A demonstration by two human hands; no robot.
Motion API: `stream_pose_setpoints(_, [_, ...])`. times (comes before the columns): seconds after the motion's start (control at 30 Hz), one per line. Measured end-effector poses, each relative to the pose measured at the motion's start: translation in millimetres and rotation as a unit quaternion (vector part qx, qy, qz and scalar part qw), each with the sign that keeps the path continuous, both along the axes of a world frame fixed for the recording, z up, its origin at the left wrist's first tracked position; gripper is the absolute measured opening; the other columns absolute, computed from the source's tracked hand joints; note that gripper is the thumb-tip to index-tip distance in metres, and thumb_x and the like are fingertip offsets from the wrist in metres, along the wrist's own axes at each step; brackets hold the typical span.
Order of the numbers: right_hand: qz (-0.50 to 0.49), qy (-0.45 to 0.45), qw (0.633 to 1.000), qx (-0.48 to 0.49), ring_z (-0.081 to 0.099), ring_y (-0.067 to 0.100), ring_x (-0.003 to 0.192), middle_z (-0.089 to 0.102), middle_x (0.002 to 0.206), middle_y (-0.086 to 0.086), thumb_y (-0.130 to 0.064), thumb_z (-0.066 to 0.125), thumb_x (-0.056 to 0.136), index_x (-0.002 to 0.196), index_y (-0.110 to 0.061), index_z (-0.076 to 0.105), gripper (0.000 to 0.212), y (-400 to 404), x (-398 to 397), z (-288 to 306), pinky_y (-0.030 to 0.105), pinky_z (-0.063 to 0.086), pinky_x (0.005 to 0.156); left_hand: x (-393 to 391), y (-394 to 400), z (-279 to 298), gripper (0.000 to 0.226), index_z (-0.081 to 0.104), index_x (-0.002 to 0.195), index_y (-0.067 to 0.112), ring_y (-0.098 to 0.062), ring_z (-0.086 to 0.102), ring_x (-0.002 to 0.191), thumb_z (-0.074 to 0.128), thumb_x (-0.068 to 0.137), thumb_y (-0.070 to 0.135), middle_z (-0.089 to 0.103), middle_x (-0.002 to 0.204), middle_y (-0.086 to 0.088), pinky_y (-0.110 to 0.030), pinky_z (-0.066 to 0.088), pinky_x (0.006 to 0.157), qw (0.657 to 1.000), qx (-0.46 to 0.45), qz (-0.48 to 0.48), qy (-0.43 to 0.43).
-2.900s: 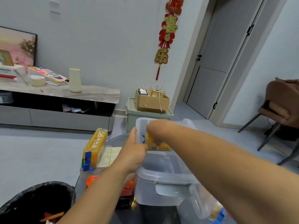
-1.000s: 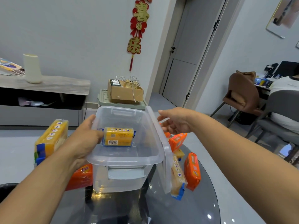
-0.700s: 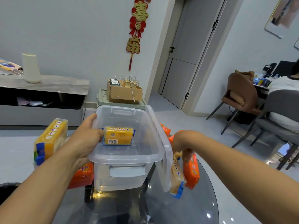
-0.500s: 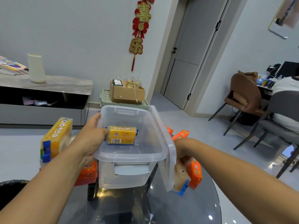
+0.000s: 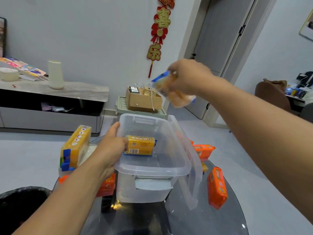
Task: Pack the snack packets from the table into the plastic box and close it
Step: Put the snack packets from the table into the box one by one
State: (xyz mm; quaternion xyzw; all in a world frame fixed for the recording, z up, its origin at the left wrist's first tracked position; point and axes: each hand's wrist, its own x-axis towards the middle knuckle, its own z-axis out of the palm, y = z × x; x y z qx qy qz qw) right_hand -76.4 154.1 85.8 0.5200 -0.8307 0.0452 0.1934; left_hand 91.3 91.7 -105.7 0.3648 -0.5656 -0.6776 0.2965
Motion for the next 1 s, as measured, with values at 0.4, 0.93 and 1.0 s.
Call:
stream_pose_setpoints(0.4, [0.110, 0.080, 0.935, 0.329, 0.065, 0.027, 0.104, 0.068, 0.114, 0.006, -0.019, 0.084, 0.079, 0.122, -0.014, 0.066, 0.047, -76, 23, -171, 0.034, 0.046, 0.076, -2, 1, 1, 0.076, 0.027, 0.154, 0.032, -0.026, 0.060, 0.108, 0.047, 0.091, -0.005, 0.056, 0.132, -0.008, -0.042, 0.054, 0.090, 0.999, -0.026, 0.028, -0.003])
stream_pose_setpoints(0.93, [-0.039, -0.045, 0.997, 0.041, 0.064, 0.030, 0.090, 0.068, 0.095, 0.006, -0.004, 0.053, 0.088, 0.096, -0.014, 0.071, 0.021, -33, -61, -70, 0.034, 0.053, 0.075, -6, 1, -3, 0.080, 0.027, 0.154, 0.036, -0.020, 0.053, 0.108, 0.047, 0.089, -0.005, 0.049, 0.139, -0.004, -0.036, 0.048, 0.084, 0.998, -0.046, 0.043, -0.020])
stream_pose_setpoints(1.0, [-0.110, -0.012, 0.983, 0.149, 0.065, 0.033, 0.090, 0.068, 0.093, 0.009, -0.001, 0.054, 0.088, 0.100, -0.006, 0.069, 0.020, -9, -94, -75, 0.037, 0.057, 0.076, -7, 1, -3, 0.079, 0.027, 0.153, 0.037, -0.015, 0.057, 0.096, 0.047, 0.089, -0.005, 0.051, 0.134, -0.003, -0.035, 0.051, 0.076, 0.998, -0.040, 0.042, -0.014])
